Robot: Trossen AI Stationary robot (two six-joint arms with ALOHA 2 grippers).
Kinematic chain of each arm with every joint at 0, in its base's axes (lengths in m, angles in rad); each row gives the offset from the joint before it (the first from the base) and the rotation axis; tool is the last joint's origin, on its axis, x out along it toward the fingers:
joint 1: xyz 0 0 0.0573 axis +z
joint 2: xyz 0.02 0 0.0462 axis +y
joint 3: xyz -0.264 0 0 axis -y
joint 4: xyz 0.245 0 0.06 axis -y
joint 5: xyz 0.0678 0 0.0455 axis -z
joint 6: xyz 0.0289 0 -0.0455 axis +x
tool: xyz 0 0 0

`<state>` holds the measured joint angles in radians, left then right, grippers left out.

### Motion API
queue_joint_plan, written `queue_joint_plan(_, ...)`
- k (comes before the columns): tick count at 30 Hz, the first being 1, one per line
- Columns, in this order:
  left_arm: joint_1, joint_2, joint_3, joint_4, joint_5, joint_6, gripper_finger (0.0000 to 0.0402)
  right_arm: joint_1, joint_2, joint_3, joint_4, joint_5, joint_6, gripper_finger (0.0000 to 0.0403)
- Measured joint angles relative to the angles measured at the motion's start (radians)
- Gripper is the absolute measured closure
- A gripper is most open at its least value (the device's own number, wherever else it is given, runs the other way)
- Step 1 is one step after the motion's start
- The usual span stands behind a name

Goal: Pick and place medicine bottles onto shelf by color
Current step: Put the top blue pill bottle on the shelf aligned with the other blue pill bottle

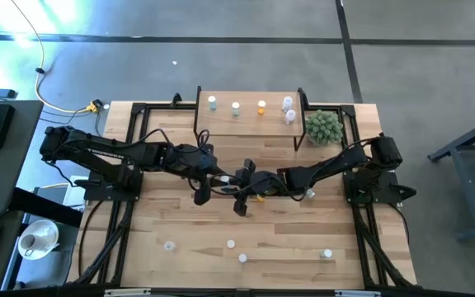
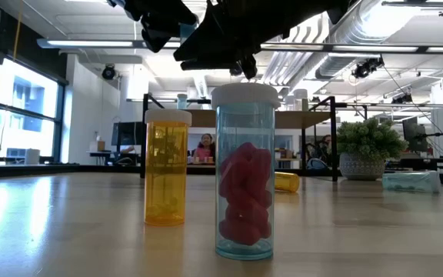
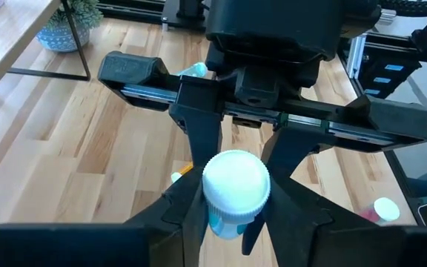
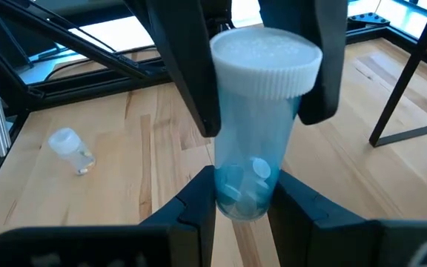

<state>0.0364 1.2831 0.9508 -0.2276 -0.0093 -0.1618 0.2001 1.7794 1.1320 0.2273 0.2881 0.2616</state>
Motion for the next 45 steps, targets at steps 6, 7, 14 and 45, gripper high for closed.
queue_joint_plan(6, 0.001, 0.000, 0.000, 0.000, -0.004, -0.002, 0.0296, 0.002, 0.000, 0.000, -0.006, 0.024, -0.030, 0.0273)
queue_joint_plan(7, 0.001, 0.000, 0.000, 0.000, -0.008, -0.002, 0.0296, 0.002, 0.000, 0.000, -0.005, 0.025, -0.030, 0.0261)
queue_joint_plan(14, 0.003, -0.007, 0.001, -0.013, -0.079, -0.003, 0.0296, 0.001, -0.062, -0.002, -0.090, 0.036, -0.044, 0.0215)
queue_joint_plan(45, 0.472, -0.066, 0.157, -0.217, -0.209, 0.108, 0.0297, 0.154, -0.263, -0.002, -0.328, 0.186, -0.087, 0.0213)
